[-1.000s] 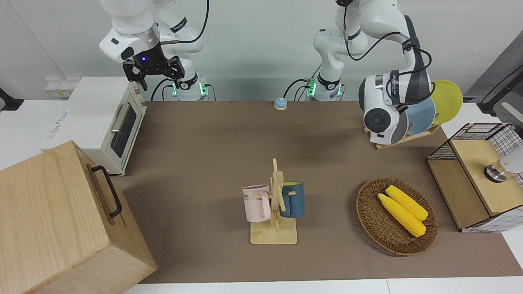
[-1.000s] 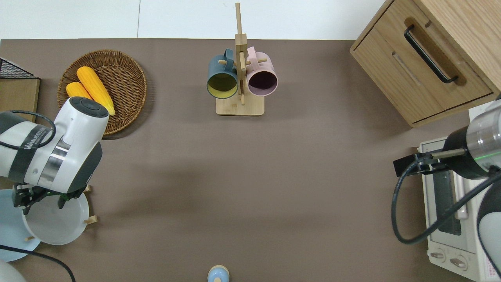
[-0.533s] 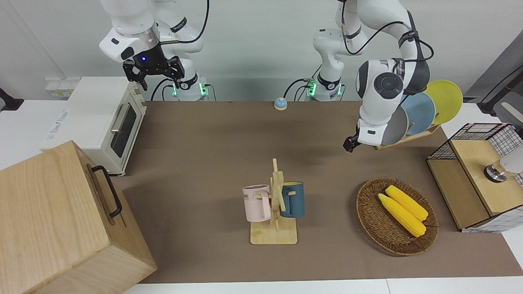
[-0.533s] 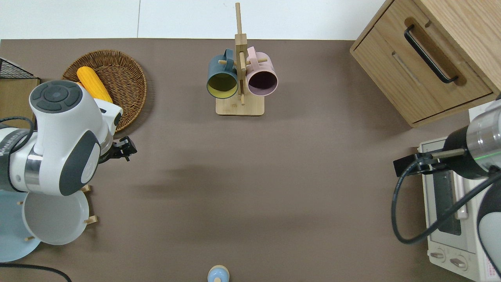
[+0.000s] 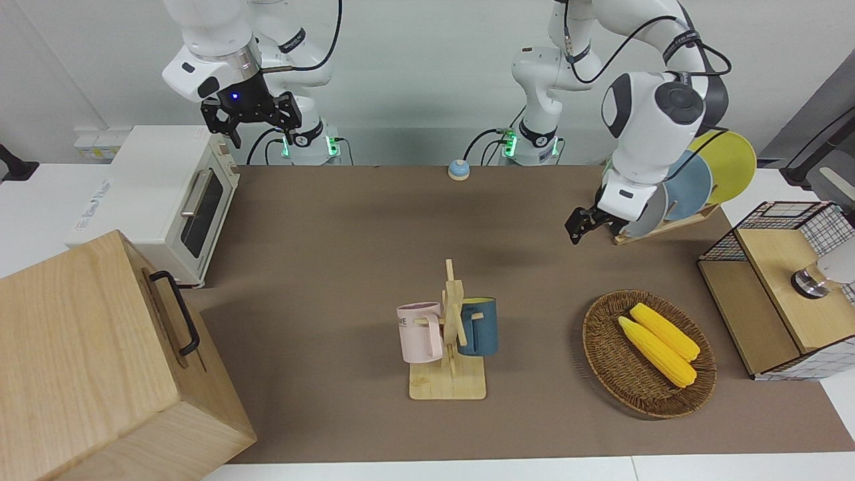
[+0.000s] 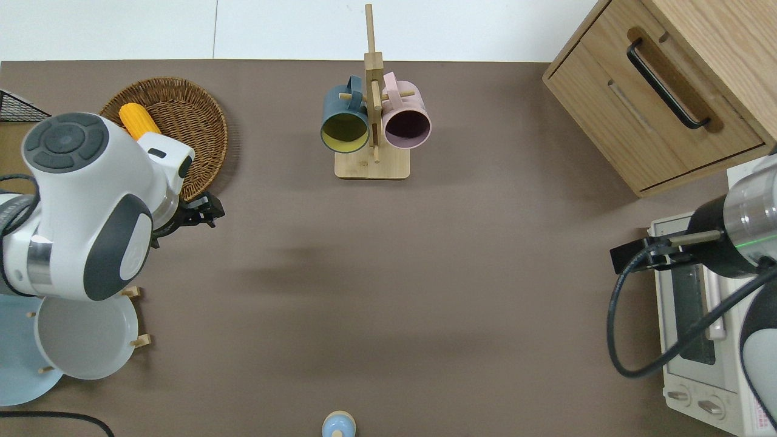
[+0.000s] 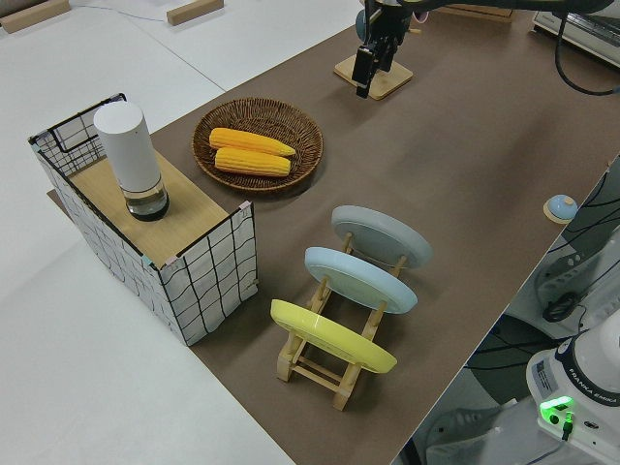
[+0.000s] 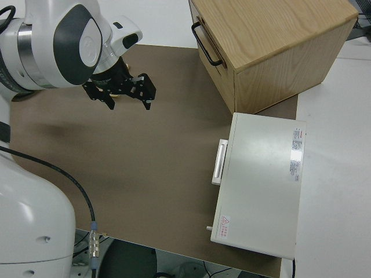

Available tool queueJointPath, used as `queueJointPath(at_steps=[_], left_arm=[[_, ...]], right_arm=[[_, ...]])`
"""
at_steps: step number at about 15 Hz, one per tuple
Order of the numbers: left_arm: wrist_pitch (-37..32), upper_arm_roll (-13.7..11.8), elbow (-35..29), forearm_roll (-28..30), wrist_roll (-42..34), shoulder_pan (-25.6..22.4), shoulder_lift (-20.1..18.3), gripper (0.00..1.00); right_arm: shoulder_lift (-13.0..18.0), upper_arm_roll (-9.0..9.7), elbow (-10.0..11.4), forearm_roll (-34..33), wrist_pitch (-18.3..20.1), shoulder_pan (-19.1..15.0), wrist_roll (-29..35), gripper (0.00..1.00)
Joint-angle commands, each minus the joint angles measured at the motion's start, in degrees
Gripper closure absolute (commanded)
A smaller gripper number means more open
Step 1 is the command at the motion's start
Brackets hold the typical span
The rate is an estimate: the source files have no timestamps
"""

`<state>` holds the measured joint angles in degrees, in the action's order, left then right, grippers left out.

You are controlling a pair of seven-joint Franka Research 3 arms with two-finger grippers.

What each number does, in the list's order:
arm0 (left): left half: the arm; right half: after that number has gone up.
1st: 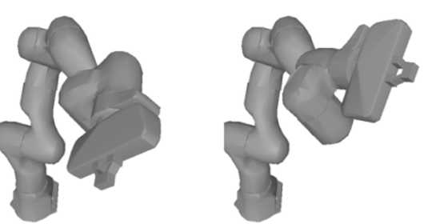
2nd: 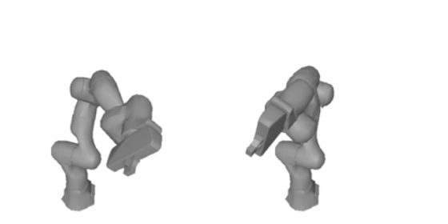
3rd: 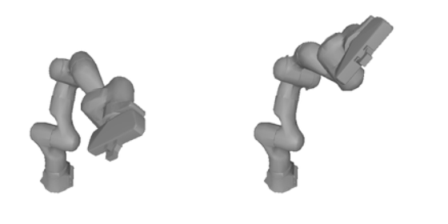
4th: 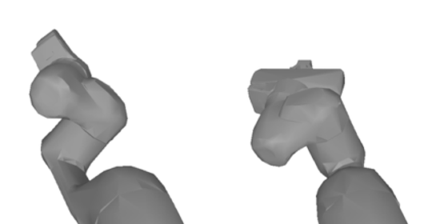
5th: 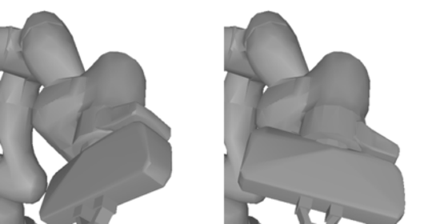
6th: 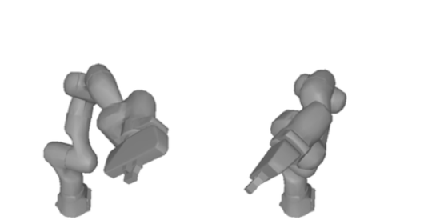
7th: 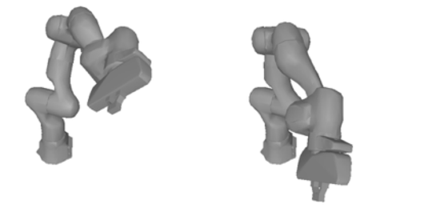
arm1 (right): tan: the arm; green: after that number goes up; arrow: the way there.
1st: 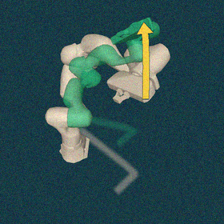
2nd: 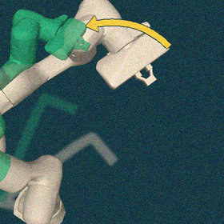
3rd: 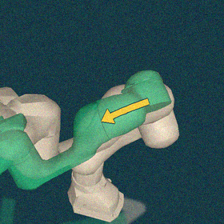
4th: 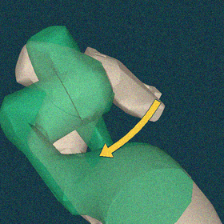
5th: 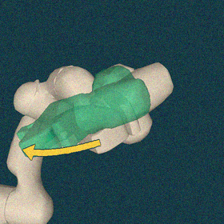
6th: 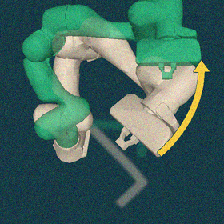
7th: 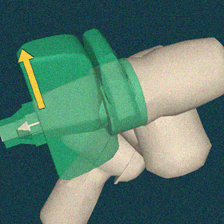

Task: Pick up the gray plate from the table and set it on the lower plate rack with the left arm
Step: 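Open the left gripper and withdraw it away from the rack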

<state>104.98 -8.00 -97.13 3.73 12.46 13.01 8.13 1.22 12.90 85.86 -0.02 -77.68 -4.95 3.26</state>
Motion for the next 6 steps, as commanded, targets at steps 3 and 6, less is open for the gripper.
queueJointPath(at_steps=[3, 6], left_arm=[[-0.9, -0.1, 0.6, 1.1, -6.4, 0.1, -0.1, 0.0], [-0.3, -0.1, 0.6, 0.9, -6.0, 0.3, -0.4, 0.0]], right_arm=[[0.3, 0.38, -0.3, 0.2, 0.9, -0.8, -0.2, 0.013], [0.3, 0.38, -0.3, 0.2, 0.9, -0.8, -0.2, 0.011]])
